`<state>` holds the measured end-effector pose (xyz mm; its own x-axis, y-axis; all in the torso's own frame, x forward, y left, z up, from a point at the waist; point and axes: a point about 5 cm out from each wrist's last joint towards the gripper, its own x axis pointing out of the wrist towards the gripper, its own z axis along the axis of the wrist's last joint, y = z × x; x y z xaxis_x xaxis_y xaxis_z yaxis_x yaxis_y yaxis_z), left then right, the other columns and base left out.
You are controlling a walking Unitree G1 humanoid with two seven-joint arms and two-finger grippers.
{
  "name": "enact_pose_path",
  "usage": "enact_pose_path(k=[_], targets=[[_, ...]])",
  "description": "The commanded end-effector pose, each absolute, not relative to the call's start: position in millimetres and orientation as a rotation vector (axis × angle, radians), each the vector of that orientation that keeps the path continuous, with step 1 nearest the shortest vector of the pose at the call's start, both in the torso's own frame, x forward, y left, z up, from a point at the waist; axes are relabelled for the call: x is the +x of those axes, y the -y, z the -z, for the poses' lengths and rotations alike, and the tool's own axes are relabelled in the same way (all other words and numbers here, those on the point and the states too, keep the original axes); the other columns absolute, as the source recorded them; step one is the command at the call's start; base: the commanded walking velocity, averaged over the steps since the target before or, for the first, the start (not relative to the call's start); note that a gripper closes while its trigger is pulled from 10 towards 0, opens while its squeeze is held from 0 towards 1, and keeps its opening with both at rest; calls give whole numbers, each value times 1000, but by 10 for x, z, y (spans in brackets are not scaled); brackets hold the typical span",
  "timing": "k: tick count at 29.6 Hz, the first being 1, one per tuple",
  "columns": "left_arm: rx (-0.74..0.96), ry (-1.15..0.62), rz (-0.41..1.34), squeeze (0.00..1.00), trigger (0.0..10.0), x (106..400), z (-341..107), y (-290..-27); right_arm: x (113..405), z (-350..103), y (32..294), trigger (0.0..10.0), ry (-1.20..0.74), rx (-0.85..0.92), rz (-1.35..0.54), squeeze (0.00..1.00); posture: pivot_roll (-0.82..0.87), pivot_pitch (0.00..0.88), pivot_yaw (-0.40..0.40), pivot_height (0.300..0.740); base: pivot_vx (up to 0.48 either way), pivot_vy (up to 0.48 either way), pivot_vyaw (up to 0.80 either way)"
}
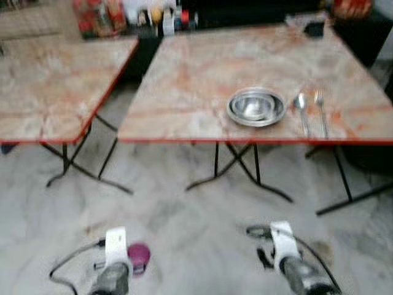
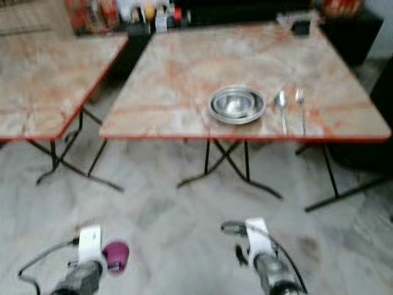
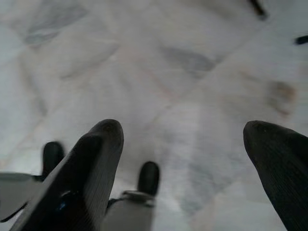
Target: Setting the table
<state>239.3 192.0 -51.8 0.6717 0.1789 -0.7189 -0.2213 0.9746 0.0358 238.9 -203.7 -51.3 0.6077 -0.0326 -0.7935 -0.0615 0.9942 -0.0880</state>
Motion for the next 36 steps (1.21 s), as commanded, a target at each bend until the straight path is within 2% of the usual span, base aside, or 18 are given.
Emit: enact_pose_path(k=[1, 36], targets=[[-33, -813, -236, 0, 10000, 2384, 511, -2015, 2431, 502, 1930, 10000, -903, -92, -37, 0, -90, 77, 91, 740, 345, 0, 0], [-51, -812, -241, 0, 10000, 2421, 493, -1980, 2468, 473, 1947, 10000, -903, -117, -51, 0, -81, 69, 80, 740, 467, 0, 0]])
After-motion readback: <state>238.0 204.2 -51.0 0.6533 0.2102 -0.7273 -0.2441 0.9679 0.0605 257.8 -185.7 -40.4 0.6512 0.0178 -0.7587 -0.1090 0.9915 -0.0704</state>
